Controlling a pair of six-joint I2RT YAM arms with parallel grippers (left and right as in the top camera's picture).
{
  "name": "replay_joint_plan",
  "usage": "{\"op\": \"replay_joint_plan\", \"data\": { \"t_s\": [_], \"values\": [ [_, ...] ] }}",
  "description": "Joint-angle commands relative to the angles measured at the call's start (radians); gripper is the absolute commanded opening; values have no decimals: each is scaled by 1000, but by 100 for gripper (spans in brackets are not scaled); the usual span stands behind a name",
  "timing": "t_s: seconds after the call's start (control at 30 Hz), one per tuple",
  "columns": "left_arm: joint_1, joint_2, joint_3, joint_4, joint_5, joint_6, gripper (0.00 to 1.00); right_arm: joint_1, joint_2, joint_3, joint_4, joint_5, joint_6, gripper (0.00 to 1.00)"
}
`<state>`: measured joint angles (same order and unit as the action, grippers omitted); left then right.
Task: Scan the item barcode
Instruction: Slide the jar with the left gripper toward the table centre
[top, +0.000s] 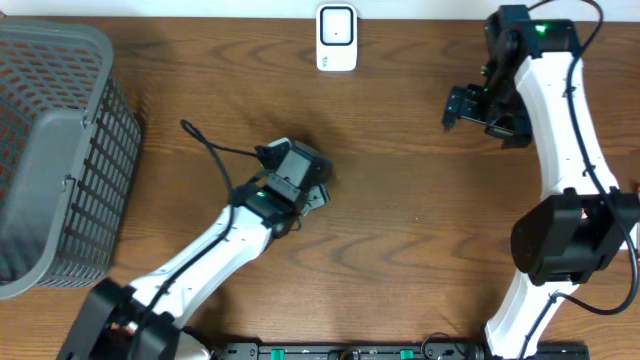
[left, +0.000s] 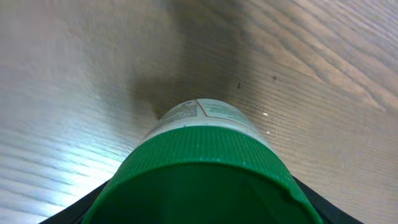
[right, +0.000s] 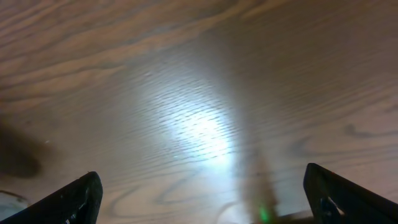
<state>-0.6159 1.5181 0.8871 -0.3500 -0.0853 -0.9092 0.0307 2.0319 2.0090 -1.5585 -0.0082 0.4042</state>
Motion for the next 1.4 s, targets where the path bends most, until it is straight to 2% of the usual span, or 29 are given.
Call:
{"op": "replay_joint_plan", "data": {
  "t_s": [0.0, 0.27, 0.4, 0.67, 1.03, 1.17, 1.37],
  "values": [
    [-32, 46, 28, 19, -47, -169, 64, -21, -3, -1, -5, -1, -13, 99],
    [-94, 121, 28, 144, -39, -188, 64, -23, -3, -1, -6, -1, -13, 99],
    [-94, 157, 33, 202, 14, -130, 64, -23, -3, -1, -9, -2, -13, 99],
    [-94, 233, 129, 202, 106, -44, 64, -23, -3, -1, -10, -9, -13, 99],
    [-132, 247, 193, 181, 108, -37, 66, -23, -3, -1, -10, -8, -13, 99],
    [-149, 247, 193, 167, 108, 15, 69, -23, -3, -1, -10, -8, -13, 99],
    [-149, 247, 193, 126, 100, 23, 70, -23, -3, -1, -10, -8, -13, 99]
  ]
}}
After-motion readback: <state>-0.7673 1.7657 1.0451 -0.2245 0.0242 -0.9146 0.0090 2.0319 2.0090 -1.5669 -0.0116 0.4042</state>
